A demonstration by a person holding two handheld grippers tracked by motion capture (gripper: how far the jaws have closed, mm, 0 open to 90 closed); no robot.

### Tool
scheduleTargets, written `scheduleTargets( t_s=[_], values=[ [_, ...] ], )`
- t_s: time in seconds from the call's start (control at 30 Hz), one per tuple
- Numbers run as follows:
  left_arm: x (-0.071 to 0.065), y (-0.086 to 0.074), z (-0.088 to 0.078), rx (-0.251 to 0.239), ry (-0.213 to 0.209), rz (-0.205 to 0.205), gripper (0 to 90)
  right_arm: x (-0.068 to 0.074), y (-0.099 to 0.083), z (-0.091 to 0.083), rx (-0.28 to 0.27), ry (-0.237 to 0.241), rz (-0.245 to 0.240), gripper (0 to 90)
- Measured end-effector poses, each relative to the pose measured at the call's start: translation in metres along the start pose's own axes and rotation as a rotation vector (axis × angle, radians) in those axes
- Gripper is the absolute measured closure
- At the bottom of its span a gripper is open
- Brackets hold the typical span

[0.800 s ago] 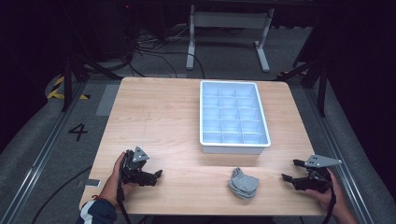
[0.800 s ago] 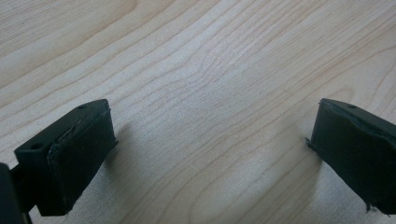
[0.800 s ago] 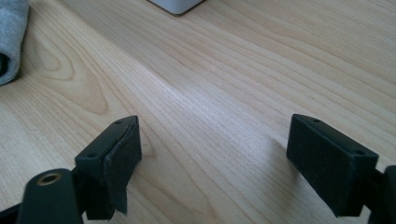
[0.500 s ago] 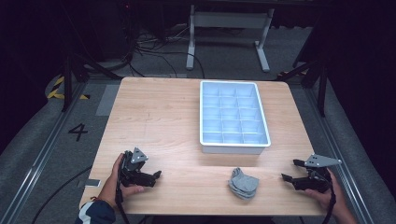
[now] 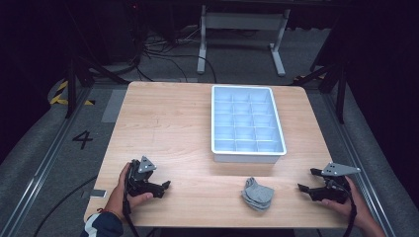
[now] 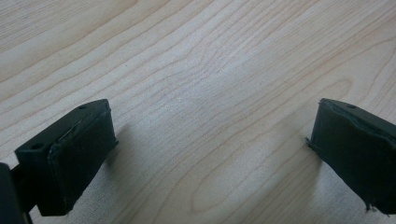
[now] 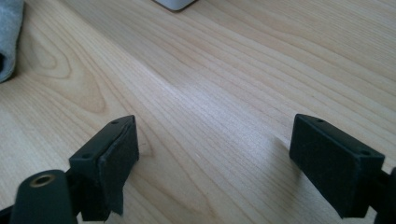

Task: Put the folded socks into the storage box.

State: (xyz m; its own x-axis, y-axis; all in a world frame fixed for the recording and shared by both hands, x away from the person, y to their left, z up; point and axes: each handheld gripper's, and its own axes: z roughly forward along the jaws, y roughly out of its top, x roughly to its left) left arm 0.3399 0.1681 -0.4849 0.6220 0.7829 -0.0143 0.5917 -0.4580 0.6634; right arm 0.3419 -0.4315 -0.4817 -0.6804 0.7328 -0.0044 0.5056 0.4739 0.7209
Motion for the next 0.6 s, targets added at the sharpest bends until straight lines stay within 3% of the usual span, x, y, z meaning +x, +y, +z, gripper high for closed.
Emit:
scheduleTargets(
  t_s=[0.23, 0.43, 0.6],
  values=[
    [0.0, 0.0, 0.0, 0.0, 0.001, -0.002, 0.4, -0.001, 0.008, 0.0, 0.056, 0.046, -0.027, 17.2],
    [0.0, 0.0, 0.0, 0.0, 0.001, -0.001, 0.4, 0.013, 0.025, -0.005, -0.004, 0.143, -0.049, 20.3],
    [0.0, 0.0, 0.0, 0.001, 0.002, -0.001, 0.4, 0.035, 0.048, -0.005, -0.017, 0.21, -0.121, 21.7]
  ],
)
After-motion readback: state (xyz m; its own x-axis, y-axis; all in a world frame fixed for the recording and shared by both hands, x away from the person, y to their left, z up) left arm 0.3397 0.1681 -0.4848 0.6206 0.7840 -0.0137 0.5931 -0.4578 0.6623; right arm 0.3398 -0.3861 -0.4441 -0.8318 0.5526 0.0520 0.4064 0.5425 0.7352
